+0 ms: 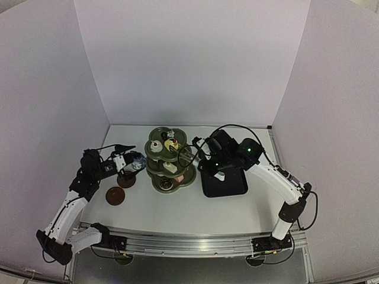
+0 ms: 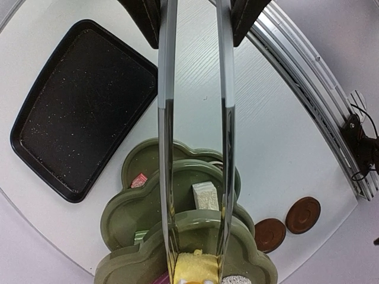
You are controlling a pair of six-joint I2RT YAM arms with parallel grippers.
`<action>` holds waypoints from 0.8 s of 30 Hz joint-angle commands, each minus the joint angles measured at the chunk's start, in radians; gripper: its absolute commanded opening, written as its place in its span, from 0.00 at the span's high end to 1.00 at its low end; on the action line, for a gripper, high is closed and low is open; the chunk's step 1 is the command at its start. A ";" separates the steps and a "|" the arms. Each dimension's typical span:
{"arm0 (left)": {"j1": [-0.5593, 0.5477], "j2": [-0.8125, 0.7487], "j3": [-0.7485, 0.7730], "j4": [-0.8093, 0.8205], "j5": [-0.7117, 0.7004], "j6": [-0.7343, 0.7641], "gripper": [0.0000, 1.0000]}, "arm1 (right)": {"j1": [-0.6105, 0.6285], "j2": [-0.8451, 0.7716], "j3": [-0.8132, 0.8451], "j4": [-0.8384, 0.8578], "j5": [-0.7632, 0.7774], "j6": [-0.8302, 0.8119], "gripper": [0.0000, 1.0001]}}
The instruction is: Serve the afternoon tea
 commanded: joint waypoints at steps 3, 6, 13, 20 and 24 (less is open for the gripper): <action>-0.198 0.201 0.142 0.131 -0.029 0.304 0.10 | -0.001 0.024 0.053 0.017 0.009 0.019 0.68; -0.279 0.279 0.149 0.208 -0.065 0.386 0.11 | -0.001 0.031 0.061 0.016 0.006 0.021 0.68; -0.340 0.411 0.204 0.362 -0.085 0.406 0.15 | 0.000 0.040 0.069 0.016 0.001 0.022 0.68; -0.382 0.495 0.264 0.350 -0.075 0.425 0.25 | -0.001 0.048 0.074 0.017 0.004 0.013 0.68; -0.383 0.528 0.277 0.316 -0.066 0.473 0.32 | 0.000 0.046 0.078 0.017 0.005 0.008 0.68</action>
